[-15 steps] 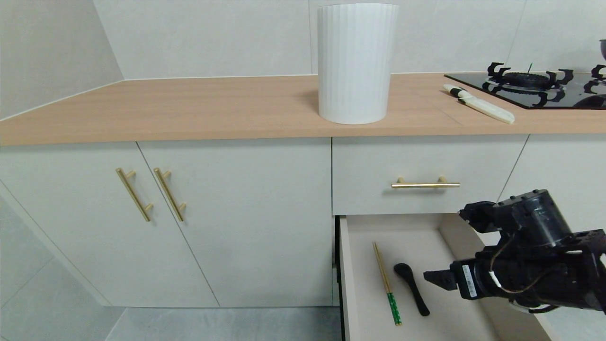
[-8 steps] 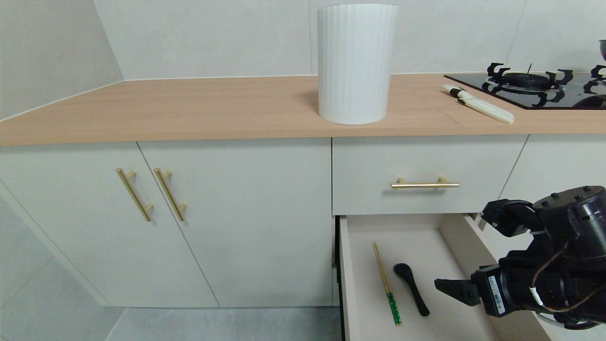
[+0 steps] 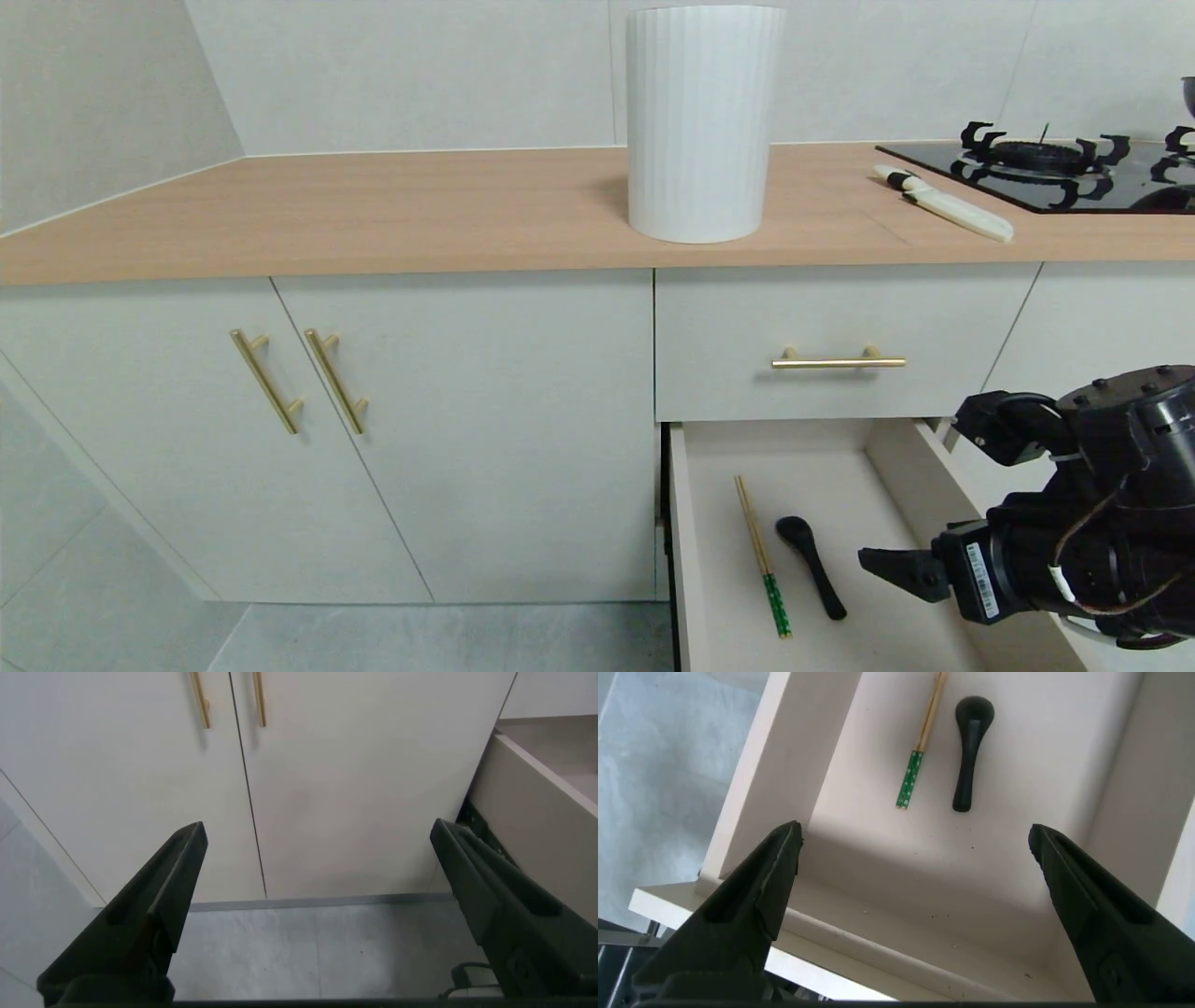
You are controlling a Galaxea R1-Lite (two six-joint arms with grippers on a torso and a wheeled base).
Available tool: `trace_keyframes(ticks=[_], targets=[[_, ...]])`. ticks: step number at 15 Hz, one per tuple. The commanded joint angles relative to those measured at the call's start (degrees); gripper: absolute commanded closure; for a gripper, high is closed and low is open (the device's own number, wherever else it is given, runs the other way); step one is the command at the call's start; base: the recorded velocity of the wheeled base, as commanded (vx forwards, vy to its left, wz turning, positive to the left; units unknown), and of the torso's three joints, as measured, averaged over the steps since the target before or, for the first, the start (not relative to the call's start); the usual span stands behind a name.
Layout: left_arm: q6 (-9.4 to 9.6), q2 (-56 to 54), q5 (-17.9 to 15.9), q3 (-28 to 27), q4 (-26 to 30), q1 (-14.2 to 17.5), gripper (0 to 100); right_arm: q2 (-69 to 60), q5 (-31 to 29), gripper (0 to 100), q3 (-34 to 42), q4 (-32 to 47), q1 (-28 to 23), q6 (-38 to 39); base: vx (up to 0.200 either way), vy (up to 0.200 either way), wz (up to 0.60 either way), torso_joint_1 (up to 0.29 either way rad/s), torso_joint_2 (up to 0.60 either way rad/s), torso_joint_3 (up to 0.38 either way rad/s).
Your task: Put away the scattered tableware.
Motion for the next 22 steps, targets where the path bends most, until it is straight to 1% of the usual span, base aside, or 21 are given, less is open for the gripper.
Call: trace_keyframes(ticks=[1, 4, 6, 8, 11, 14, 22], targets=[[0.01, 0.1, 0.0, 0.0, 0.0, 0.0, 0, 0.3, 0.0, 0, 0.1, 0.0, 0.1, 0.0, -0.200, 0.000, 0.00, 0.012, 0.00, 0.007], [0.01, 0.0, 0.0, 0.0, 0.0, 0.0, 0, 0.4, 0.0, 0, 0.1, 0.1, 0.1, -0.1, -0.200, 0.000, 0.00, -0.004, 0.01, 0.006], [0.01, 0.1, 0.0, 0.0, -0.1, 0.0, 0, 0.4, 0.0, 0, 0.0, 1.8, 0.2, -0.1, -0.200, 0.000, 0.00, 0.005, 0.00, 0.002], [0.01, 0.0, 0.0, 0.0, 0.0, 0.0, 0, 0.4, 0.0, 0, 0.1, 1.9, 0.2, -1.4, -0.200, 0.000, 0.00, 0.002, 0.00, 0.002], [-0.08, 0.0, 0.0, 0.0, 0.0, 0.0, 0, 1.0, 0.1, 0, 0.8, 2.8, 0.6, -2.1, 0.000, 0.000, 0.00, 0.000, 0.00, 0.000], [-0.08, 0.0, 0.0, 0.0, 0.0, 0.0, 0, 2.9, 0.2, 0, 0.8, 6.0, 3.4, -2.1, 0.000, 0.000, 0.00, 0.000, 0.00, 0.000], [-0.08, 0.0, 0.0, 0.0, 0.0, 0.0, 0, 12.3, -0.5, 0, 2.3, 5.5, 5.4, -2.1, 0.000, 0.000, 0.00, 0.000, 0.00, 0.000]])
